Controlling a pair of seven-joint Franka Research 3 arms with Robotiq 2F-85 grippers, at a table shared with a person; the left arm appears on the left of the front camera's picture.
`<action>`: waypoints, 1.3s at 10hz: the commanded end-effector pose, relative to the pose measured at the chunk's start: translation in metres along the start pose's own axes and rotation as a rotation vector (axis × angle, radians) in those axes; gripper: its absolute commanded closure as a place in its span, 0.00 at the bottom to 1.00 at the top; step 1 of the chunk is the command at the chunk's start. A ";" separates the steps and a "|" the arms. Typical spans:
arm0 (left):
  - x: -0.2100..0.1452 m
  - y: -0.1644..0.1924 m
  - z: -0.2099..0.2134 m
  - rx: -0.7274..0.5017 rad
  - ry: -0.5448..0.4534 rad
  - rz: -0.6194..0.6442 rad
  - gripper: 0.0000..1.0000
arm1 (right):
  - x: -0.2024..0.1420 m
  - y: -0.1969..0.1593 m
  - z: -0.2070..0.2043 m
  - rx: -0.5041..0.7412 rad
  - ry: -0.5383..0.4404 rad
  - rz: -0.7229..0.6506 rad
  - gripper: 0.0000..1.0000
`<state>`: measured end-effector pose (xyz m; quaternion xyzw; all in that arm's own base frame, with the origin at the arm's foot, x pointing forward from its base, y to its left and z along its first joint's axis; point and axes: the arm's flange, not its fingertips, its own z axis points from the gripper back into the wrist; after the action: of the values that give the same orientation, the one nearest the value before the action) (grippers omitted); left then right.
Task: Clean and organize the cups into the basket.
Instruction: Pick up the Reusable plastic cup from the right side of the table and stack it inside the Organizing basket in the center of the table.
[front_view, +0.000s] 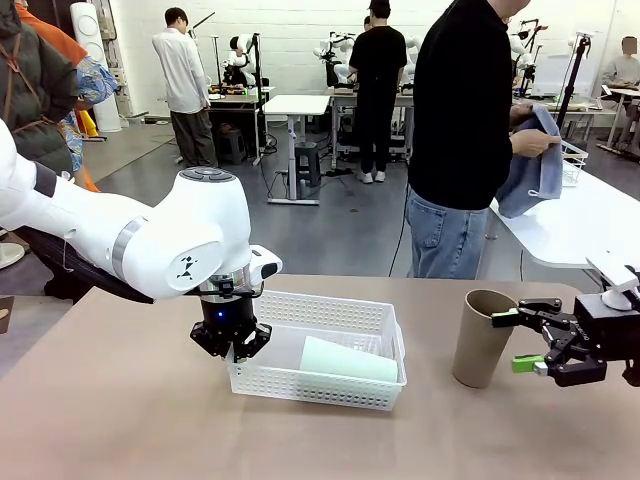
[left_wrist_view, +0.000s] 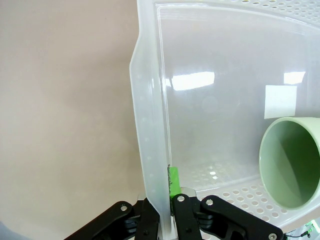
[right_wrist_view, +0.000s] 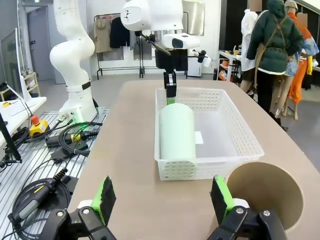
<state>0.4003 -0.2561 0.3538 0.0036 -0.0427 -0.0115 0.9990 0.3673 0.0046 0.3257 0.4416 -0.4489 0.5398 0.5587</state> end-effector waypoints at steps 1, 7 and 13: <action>-0.001 0.000 0.002 0.001 -0.011 0.003 1.00 | -0.005 0.003 0.003 0.053 0.001 0.006 0.00; -0.001 0.000 0.002 0.001 -0.011 0.003 1.00 | 0.000 0.038 0.026 0.137 -0.008 0.121 0.00; -0.001 0.000 0.002 0.001 -0.011 0.003 1.00 | -0.024 0.028 0.075 -0.084 -0.092 0.016 0.00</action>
<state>0.4004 -0.2560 0.3539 0.0036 -0.0427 -0.0114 0.9990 0.3309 -0.0780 0.3271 0.4314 -0.4902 0.5388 0.5323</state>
